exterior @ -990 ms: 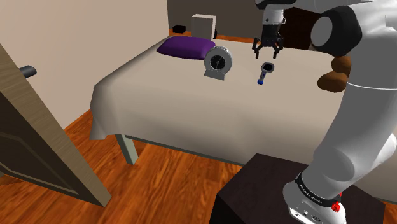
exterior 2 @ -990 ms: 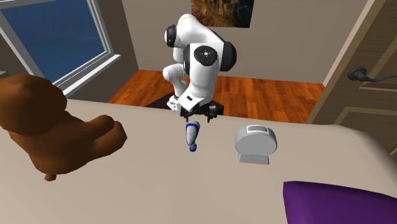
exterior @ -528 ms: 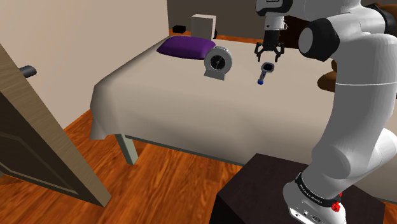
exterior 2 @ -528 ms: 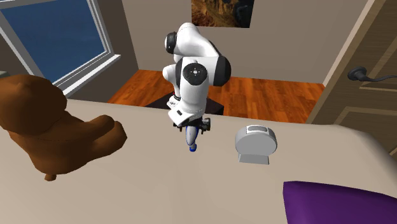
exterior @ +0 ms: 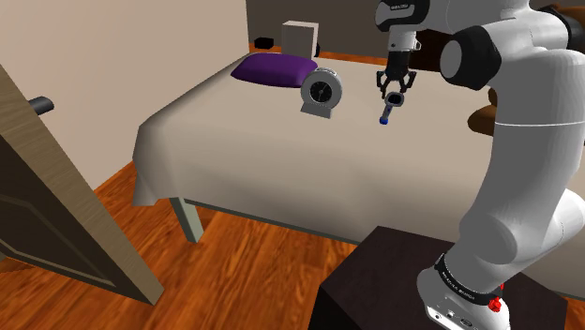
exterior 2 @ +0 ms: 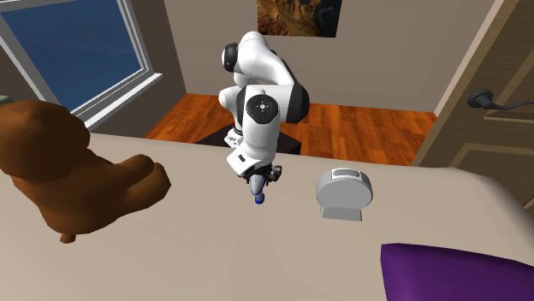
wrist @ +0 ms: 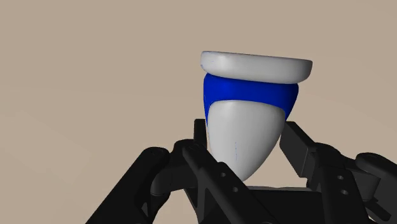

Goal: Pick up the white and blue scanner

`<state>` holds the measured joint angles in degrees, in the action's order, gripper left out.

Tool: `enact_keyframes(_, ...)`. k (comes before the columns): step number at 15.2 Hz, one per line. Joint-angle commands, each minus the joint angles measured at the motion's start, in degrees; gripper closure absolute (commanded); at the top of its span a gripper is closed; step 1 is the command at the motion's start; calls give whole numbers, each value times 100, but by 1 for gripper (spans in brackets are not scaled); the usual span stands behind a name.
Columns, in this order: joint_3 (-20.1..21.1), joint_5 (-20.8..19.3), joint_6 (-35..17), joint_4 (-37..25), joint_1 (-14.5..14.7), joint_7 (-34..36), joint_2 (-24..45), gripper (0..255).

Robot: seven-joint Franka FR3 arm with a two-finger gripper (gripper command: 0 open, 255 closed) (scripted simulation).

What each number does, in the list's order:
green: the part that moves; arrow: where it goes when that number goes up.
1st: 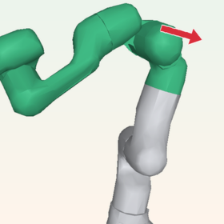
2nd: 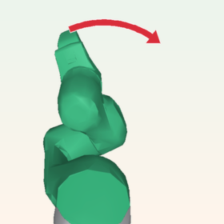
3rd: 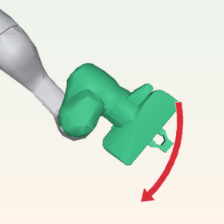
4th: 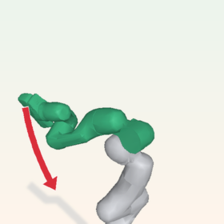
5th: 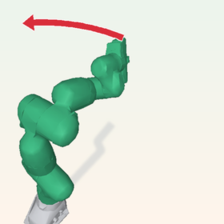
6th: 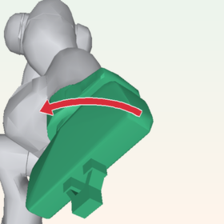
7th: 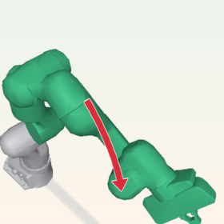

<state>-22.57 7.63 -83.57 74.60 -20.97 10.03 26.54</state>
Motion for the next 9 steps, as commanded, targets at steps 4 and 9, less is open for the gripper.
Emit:
enact_keyframes(4,2,1,-5,6,1,1,8,255)
enact_keyframes(9,-4,0,151,-152,-18,-1,9,255)
